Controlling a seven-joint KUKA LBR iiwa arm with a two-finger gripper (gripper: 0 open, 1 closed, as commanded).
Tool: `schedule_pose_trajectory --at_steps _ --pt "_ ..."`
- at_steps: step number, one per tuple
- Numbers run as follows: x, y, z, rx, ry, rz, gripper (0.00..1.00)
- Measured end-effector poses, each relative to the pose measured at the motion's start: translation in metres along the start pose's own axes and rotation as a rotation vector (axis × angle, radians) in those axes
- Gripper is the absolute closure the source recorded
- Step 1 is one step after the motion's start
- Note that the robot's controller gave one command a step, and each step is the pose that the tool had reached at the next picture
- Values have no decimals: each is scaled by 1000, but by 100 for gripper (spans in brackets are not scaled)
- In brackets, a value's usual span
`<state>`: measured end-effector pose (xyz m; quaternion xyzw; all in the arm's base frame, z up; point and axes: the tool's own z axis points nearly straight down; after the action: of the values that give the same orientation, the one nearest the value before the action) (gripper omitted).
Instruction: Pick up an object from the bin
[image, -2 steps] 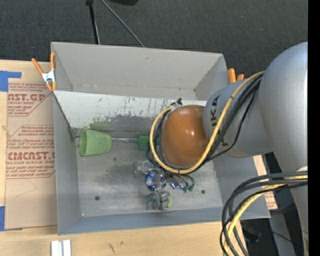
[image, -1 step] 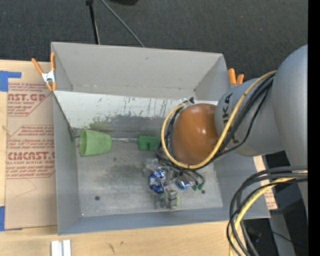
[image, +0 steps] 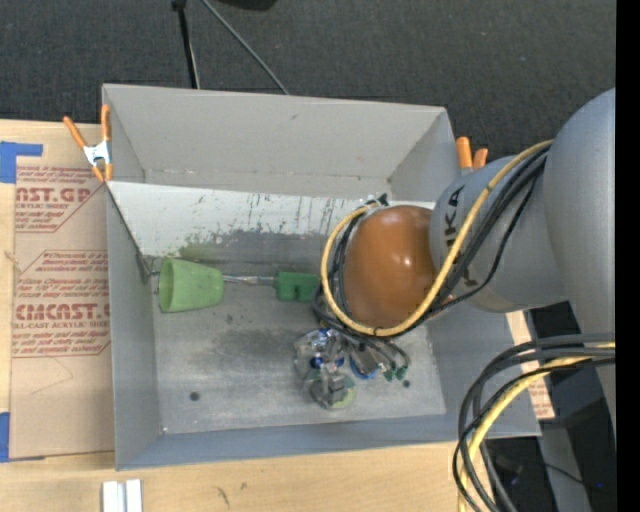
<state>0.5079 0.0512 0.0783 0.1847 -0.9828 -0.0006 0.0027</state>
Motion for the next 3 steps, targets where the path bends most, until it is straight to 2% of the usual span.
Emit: schedule_pose_trajectory --at_steps 1,2,3 --pt "2 2 -129 5 -15 -26 100" --pt "3 2 -125 1 -7 -25 0" --pt "-16 -8 -63 1 -3 -310 0"
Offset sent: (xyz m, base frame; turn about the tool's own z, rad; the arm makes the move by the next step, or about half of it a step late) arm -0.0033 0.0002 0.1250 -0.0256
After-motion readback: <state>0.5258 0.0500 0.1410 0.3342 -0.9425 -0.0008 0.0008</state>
